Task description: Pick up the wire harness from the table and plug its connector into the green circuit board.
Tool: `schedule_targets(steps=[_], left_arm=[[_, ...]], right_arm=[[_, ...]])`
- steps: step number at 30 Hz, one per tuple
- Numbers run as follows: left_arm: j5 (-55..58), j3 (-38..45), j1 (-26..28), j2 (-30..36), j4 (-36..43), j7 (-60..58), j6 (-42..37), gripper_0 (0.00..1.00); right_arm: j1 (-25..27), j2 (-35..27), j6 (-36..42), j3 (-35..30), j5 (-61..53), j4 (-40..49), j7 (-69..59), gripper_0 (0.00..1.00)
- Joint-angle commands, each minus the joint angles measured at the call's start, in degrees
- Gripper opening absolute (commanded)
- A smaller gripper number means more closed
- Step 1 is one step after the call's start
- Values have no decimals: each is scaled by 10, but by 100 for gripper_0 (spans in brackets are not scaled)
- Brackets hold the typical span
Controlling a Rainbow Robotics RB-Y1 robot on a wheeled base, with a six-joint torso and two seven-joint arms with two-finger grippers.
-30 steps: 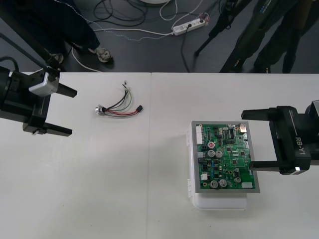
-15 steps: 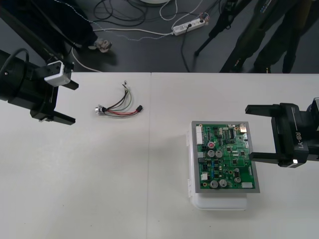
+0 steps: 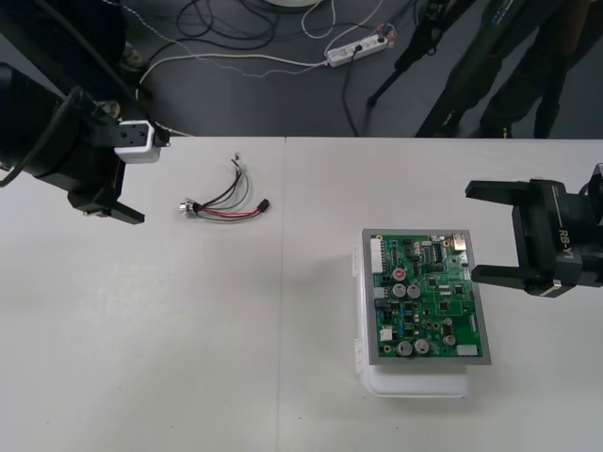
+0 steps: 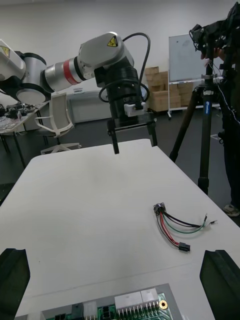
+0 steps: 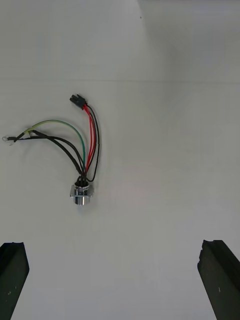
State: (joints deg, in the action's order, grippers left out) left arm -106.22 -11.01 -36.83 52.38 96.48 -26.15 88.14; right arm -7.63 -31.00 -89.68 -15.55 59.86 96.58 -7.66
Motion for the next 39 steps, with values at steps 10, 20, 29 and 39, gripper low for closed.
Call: schedule_targets(steps=[10,20,29,39], left_arm=[[-99,-26,-83,-65,-115,24,19,100],[-118,-59,-83,-79,-161,35,-52,100],[-134,-102,-84,-80,-174,42,-114,100],[-164,-154,-83,-80,-178,50,-200,100]], right_arm=[[-35,3,-3,25,-28,-45,21,100],[-54,-6,-3,61,-24,-39,46,100],[-58,-18,-3,88,-24,-34,84,100],[-57,-26,-3,87,-25,-35,108,100]])
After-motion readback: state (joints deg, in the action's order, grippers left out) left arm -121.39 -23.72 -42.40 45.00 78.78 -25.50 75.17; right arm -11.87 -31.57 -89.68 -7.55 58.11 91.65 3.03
